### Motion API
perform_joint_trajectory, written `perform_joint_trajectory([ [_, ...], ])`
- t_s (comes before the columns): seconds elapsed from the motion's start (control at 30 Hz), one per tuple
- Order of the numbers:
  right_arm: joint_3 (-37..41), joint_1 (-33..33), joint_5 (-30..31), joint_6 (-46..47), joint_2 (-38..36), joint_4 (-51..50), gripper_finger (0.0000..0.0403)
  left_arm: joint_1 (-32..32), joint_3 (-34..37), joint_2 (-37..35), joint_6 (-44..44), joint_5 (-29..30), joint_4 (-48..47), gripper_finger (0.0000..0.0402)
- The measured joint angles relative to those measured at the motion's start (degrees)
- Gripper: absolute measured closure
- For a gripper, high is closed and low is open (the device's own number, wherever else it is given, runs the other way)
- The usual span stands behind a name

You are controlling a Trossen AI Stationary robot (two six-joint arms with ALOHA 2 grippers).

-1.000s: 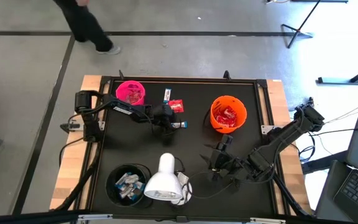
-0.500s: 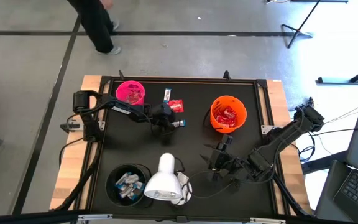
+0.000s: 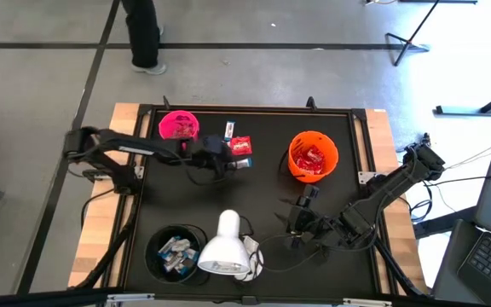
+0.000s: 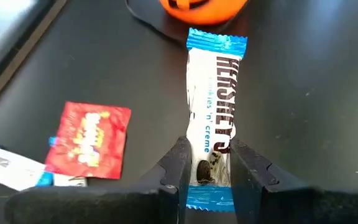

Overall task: Sort candy
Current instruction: Put the white chocolate into the black bucket

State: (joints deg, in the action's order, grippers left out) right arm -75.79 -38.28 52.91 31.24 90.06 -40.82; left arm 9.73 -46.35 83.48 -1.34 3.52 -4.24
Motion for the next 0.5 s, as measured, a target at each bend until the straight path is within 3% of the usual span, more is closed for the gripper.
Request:
perform_joint_trajectory([
  [0.33, 0.0, 0.02, -0.07, 0.0, 0.0, 0.03, 0.021, -5.17, -0.11, -15.57, -0.03, 8.14, -11.93, 0.0332],
  [0.5, 0.0, 0.02, -1.01, 0.0, 0.0, 0.01, 0.021, -8.53, -0.11, -22.76, -1.53, 9.01, -20.38, 0.0332],
])
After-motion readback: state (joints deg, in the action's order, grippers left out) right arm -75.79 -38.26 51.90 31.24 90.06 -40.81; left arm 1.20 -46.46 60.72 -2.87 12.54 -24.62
